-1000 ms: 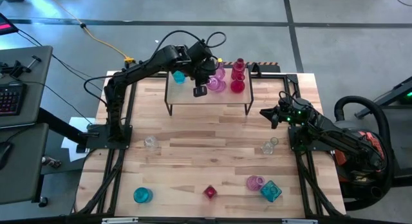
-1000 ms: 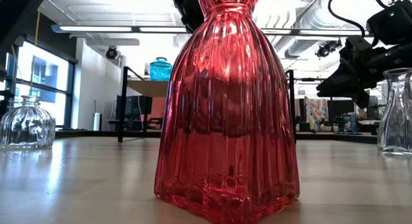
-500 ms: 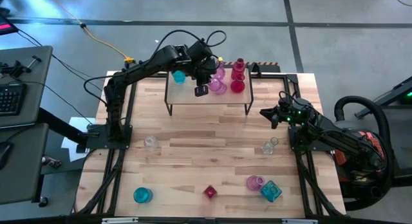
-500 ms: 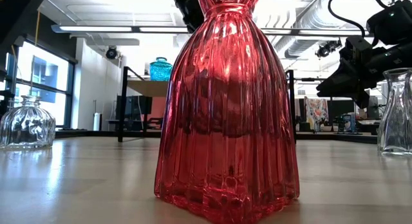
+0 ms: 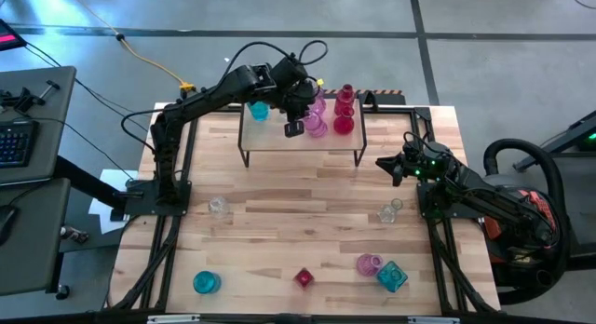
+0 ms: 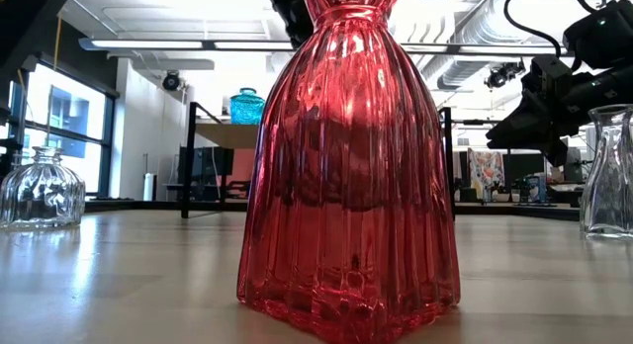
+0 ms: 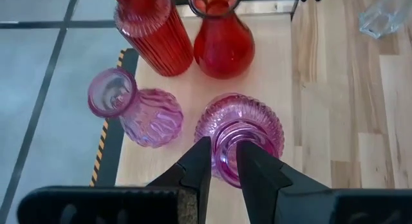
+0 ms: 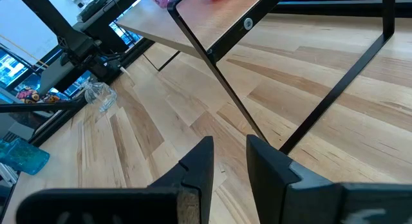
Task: Sort vases onto shelf
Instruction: Put the left violet vase on the shelf aligned with the other violet vase
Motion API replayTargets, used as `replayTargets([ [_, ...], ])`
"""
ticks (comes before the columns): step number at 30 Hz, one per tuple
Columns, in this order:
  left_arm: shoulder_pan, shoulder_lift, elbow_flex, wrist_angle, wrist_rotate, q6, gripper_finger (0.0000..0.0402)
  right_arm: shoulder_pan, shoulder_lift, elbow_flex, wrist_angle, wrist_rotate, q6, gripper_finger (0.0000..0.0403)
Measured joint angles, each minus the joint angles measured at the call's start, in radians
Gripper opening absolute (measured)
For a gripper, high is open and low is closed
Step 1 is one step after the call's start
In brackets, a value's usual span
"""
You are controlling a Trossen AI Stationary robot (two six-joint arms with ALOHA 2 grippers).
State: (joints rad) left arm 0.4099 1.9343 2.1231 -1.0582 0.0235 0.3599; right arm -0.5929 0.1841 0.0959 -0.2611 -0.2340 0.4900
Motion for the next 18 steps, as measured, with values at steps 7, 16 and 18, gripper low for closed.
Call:
replayTargets([
  [7,0.000,0.000,0.000,0.044,-0.001,-0.010,0.0065,0.000,0.000,0.000,0.000,0.000,0.000,0.0073],
  [16,0.002,0.000,0.001,0.037,-0.003,-0.027,0.0065,0.000,0.000,0.000,0.000,0.000,0.000,0.0073],
  [18,0.002,0.000,0.001,0.038,-0.002,-0.027,0.0065,0.000,0.000,0.000,0.000,0.000,0.000,0.0073],
])
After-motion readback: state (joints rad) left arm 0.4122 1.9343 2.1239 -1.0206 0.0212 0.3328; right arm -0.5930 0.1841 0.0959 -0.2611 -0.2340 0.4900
